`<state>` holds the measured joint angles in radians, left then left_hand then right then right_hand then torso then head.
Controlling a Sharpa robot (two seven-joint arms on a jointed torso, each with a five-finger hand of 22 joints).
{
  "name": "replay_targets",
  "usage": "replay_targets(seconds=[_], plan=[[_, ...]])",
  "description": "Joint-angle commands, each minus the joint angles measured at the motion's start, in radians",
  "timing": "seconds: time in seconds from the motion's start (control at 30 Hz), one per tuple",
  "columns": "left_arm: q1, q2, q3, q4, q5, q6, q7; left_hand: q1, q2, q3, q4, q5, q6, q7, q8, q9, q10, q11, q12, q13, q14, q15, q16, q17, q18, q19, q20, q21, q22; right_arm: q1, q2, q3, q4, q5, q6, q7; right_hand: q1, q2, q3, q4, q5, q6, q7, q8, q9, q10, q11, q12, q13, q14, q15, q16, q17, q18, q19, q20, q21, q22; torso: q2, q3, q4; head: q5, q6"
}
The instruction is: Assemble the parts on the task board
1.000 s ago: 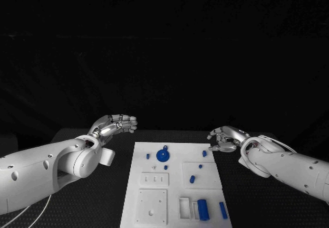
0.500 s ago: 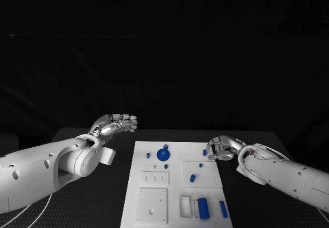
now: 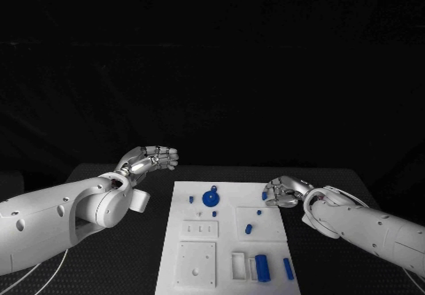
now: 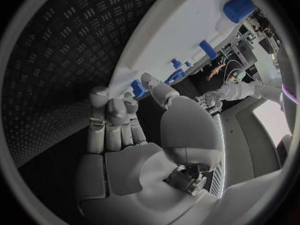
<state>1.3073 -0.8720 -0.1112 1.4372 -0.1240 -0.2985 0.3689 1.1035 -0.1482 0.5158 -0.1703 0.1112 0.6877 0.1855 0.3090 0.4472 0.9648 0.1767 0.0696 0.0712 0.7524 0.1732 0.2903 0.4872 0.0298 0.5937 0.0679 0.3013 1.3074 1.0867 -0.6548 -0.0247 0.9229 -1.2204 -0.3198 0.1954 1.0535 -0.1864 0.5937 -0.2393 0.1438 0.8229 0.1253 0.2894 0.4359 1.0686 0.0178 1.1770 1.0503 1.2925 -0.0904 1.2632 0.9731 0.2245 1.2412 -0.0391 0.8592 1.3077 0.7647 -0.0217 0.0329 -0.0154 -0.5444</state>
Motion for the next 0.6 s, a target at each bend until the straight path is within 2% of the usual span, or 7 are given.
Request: replay_targets(seconds=[0.03,0.17,0.6], plan=[[0.001,0.001,0.001,0.003,0.001,0.016,0.010,-0.003,0.011,0.002,-0.006,0.005,0.004,0.019,0.003,0.000,0.007,0.003,0.004,0.001,0.007,-0.002,0.004,-0.002,0.004,0.007,0.003,-0.006,0.020,-0.001,0.005,0.000,-0.003,0.005,0.023,0.011,0.007,0.014,0.024,0.008,-0.041,0.011,0.001,0.002,-0.002,-0.003,-0.004,0.003,-0.002,0.001,-0.006,-0.006,0.002,0.037,-0.009,-0.001,-0.006,0.018,-0.001,-0.0005,-0.0008,0.000,0.000],[0.001,0.001,0.001,0.003,0.000,0.015,0.010,-0.004,0.011,0.002,-0.006,0.005,0.004,0.019,0.003,0.000,0.007,0.003,0.004,0.001,0.007,-0.002,0.004,-0.002,0.004,0.008,0.003,-0.006,0.020,-0.001,0.008,0.000,-0.006,0.005,0.026,0.011,0.014,0.022,0.060,0.022,-0.087,0.019,0.000,0.004,-0.003,-0.003,-0.006,0.004,-0.003,0.002,-0.007,-0.007,0.004,0.037,-0.009,0.000,-0.005,0.019,-0.001,-0.0003,-0.0009,0.000,-0.001],[0.001,0.001,0.001,0.006,0.000,0.016,0.009,-0.004,0.011,0.001,-0.007,0.005,0.003,0.020,0.003,0.000,0.008,0.003,0.004,0.000,0.007,-0.002,0.004,-0.002,0.004,0.008,0.003,-0.007,0.020,-0.001,0.016,0.000,-0.007,0.005,0.019,0.008,0.013,0.030,0.086,0.032,-0.094,0.029,-0.003,0.008,-0.003,-0.001,-0.008,0.006,-0.003,0.003,-0.010,-0.007,0.006,0.037,-0.008,0.000,-0.001,0.020,-0.001,-0.0005,-0.0020,0.000,-0.002]])
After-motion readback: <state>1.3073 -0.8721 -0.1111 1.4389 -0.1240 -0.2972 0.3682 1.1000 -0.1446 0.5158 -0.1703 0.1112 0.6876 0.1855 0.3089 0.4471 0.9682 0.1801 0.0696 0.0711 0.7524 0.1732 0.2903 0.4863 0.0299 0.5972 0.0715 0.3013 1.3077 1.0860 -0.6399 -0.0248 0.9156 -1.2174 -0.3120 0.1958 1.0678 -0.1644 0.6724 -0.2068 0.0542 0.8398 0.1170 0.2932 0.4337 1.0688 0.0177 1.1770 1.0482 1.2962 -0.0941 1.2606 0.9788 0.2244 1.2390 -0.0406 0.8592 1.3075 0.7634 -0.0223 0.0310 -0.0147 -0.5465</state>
